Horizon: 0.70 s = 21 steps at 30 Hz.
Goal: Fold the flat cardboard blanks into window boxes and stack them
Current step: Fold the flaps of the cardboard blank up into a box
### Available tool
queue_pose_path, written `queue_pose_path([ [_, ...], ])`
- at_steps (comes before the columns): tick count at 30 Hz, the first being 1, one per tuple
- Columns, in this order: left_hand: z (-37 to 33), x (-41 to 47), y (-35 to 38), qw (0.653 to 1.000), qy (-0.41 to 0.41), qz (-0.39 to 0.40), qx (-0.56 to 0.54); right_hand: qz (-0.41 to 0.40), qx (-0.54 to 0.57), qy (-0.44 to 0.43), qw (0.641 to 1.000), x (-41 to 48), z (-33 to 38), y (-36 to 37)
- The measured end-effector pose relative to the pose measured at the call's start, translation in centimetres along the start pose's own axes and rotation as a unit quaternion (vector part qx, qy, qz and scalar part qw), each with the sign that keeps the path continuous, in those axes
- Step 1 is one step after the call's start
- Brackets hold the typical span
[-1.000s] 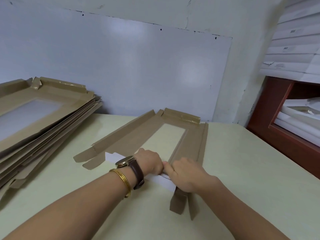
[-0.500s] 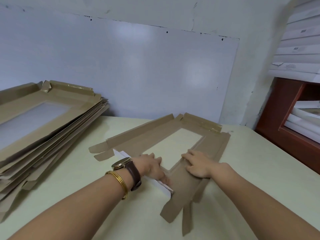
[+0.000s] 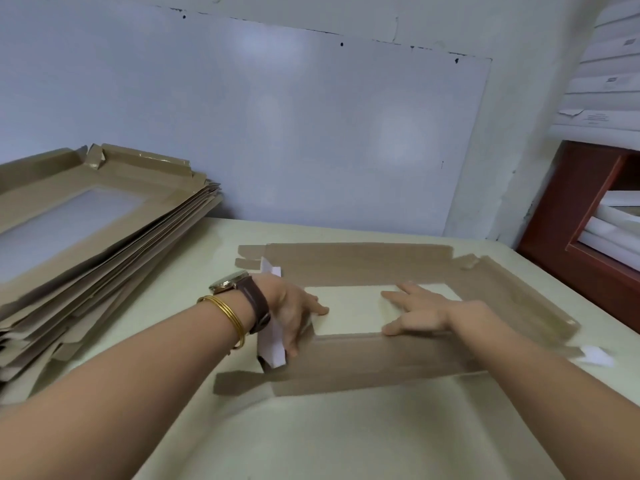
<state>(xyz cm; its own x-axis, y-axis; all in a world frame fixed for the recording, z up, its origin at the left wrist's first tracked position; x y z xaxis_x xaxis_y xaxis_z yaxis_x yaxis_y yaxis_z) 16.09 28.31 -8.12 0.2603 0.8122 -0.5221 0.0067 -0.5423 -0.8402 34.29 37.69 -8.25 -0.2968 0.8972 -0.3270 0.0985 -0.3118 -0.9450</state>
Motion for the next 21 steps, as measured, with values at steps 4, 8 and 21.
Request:
queue_pose_path([
  [4,0.9,-0.8,-0.8,0.995,-0.021,0.009,0.098,0.061,0.017,0.003,0.998,-0.9,-1.4,0.6],
  [8,2.5,-1.2,-1.6,0.986,-0.052,-0.006,0.161,0.133,0.033,0.008,0.991,-1.9,-3.0,1.6],
  [21,-3.1,0.4,-4.1,0.951,0.024,-0.26,0.164,0.021,-0.029,0.091,0.995,-2.1,-2.6,2.4],
])
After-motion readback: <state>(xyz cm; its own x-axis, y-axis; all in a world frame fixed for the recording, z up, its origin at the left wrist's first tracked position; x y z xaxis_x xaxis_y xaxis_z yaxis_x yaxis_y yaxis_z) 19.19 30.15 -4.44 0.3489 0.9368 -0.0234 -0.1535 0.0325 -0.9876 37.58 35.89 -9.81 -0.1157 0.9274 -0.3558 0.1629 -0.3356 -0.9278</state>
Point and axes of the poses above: each hand's wrist, its own x-axis towards the middle knuckle, its own y-axis out of the palm, z = x × y, the point moved 10 cm from there along x, towards the middle knuckle, and after that the axes turned 9 degrees about y, right-handed, at the moved point
